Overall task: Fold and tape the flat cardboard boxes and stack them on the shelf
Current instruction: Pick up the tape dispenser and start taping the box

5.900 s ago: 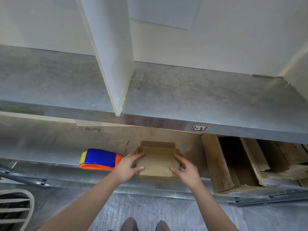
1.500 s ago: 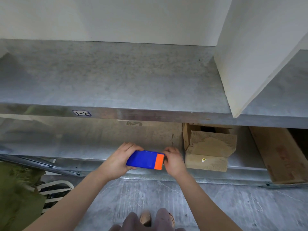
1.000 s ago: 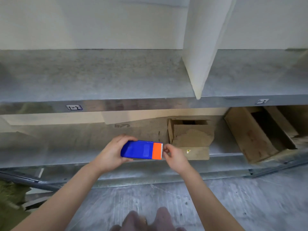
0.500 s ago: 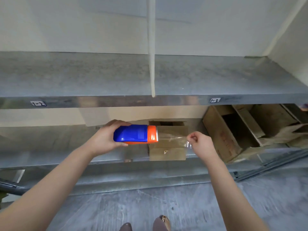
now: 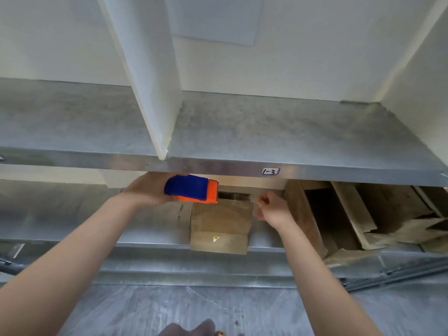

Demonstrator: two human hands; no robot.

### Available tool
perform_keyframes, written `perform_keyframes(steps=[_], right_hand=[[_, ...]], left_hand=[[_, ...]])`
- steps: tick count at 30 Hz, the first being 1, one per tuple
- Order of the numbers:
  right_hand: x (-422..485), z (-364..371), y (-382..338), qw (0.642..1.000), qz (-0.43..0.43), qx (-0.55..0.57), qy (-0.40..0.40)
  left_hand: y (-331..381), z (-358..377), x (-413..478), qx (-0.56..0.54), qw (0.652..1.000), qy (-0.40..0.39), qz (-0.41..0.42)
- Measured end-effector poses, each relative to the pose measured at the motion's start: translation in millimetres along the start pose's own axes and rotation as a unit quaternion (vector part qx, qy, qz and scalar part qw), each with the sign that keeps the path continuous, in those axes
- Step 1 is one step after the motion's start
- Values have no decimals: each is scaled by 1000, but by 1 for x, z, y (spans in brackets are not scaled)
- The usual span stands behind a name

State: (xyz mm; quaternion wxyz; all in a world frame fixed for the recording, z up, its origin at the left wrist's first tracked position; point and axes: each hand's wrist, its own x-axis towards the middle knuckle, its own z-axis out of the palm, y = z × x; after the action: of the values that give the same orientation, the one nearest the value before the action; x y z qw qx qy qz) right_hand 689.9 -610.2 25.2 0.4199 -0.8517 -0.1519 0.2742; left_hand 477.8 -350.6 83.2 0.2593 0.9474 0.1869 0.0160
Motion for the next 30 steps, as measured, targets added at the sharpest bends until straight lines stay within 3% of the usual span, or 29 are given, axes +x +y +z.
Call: perform_keyframes(steps=[6, 13, 30], right_hand=[[17, 12, 6, 1000, 11, 0, -22], [27, 31, 20, 998, 39, 29, -32], [26, 72, 11, 988, 63, 121, -69]], left_hand=[[-10, 5, 16, -55, 997, -22, -43], [-18, 27, 24, -9, 996, -72, -49], [-56, 17, 2, 4, 994, -95, -50]])
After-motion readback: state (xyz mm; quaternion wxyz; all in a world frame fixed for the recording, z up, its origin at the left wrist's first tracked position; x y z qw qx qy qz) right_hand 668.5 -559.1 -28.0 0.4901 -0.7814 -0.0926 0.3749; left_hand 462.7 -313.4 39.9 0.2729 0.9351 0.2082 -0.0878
